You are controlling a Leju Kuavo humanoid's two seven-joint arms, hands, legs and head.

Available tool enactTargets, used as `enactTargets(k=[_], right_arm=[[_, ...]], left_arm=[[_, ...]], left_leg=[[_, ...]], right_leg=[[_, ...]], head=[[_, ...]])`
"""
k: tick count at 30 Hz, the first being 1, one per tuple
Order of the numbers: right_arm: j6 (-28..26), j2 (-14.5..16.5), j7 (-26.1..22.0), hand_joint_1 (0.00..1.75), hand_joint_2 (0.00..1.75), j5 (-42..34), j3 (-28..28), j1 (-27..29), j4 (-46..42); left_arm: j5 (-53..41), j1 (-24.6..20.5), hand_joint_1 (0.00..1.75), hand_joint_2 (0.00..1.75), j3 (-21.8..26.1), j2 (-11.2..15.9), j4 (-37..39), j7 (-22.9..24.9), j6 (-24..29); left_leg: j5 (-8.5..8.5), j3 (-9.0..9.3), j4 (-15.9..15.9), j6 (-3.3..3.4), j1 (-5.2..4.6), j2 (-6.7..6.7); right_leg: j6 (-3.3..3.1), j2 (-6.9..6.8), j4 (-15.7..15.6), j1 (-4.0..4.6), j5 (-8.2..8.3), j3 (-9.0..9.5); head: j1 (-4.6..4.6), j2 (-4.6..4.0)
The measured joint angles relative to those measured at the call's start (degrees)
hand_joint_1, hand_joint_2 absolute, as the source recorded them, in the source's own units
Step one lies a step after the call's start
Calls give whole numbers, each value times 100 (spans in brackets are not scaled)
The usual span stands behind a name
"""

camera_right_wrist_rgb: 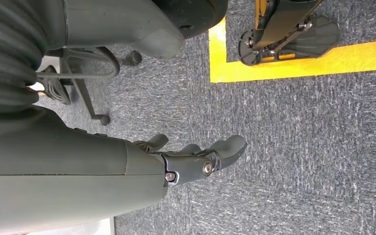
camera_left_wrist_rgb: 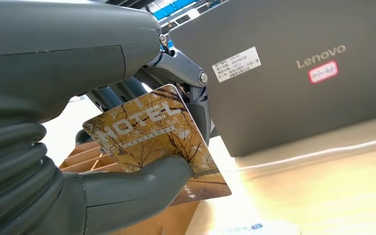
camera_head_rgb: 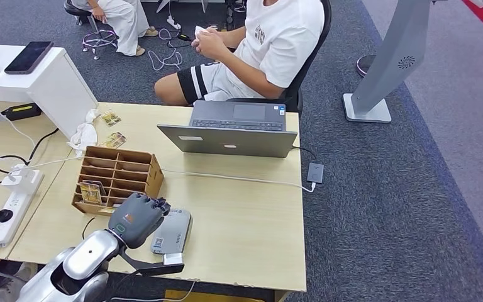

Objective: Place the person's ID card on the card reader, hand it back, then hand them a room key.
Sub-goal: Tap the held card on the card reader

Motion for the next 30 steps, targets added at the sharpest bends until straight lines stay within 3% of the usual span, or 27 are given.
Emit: enactTargets(k=[18, 30], right_arm=[[42, 0, 67, 0, 175, 14, 19, -2, 1], [66, 0, 58, 0, 175, 103, 131, -9, 2]], left_arm=[[308, 378, 175, 175, -88, 375, 39, 81, -447], [565, 555, 175, 175, -142, 365, 39, 77, -442]], left_leg=[[0, -2, -1, 0, 1, -1], [0, 4, -2, 0, 1, -6]], right_leg=[[0, -1, 0, 1, -1, 0], [0, -4, 0, 1, -1, 10]], head=[[1, -1], [1, -1]])
